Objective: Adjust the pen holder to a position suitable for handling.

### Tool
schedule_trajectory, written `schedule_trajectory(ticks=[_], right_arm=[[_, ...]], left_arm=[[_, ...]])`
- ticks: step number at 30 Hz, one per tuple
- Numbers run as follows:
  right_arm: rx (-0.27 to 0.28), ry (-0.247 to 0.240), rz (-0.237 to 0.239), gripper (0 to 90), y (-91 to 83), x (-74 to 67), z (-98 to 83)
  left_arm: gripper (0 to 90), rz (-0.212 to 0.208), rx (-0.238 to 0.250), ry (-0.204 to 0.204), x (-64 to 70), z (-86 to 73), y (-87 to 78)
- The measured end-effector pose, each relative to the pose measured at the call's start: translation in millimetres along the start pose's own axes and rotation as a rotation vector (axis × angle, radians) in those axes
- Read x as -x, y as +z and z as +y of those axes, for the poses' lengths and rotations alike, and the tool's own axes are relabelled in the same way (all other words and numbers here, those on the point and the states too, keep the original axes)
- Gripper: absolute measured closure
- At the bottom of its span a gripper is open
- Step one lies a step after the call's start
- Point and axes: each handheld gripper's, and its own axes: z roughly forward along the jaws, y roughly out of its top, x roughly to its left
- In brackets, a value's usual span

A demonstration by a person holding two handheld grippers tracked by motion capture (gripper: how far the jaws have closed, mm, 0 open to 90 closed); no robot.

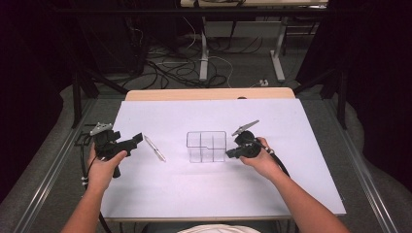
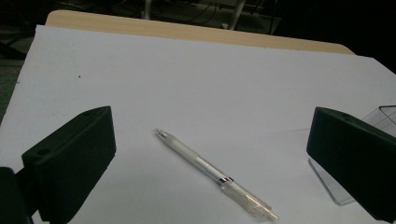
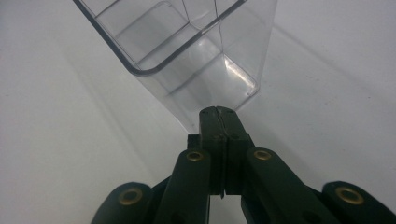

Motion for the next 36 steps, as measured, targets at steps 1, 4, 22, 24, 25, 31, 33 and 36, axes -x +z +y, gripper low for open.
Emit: schedule_trajectory(ticks=[1,4,22,24,25,31,33,36], right_arm=[[-0.014,-0.002,-0.005,90.0,-0.4,-0.5,0.5],[-0.021,0.005,-0.029,90.0,-5.5,-2.7,2.3],[0.214,0.068,-0.246,21.6,-62.0,-4.9,5.8],[0.233,0.080,-0.264,16.9,-66.5,-2.7,5.5],[0.240,0.086,-0.267,15.5,-68.9,-1.3,5.3],[0.266,0.092,-0.287,0.8,-81.2,2.9,4.0],[0.281,0.102,-0.303,0.0,-84.3,5.5,2.7],[0.300,0.128,-0.340,0.0,-88.5,10.3,0.3]], left_arm=[[1.7,0.000,0.000,-0.001,0.1,0.0,-0.1],[3.1,0.004,-0.005,-0.002,0.2,-0.2,-0.7],[19.7,0.022,-0.035,-0.064,7.8,2.9,6.1],[21.8,0.018,-0.048,-0.067,8.5,4.2,7.4],[22.9,0.018,-0.041,-0.068,9.3,4.4,8.8],[25.9,0.019,-0.073,-0.086,12.0,7.8,14.7],[26.1,0.019,-0.075,-0.106,12.4,8.2,17.5],[26.7,0.004,-0.111,-0.167,13.6,9.5,21.1]])
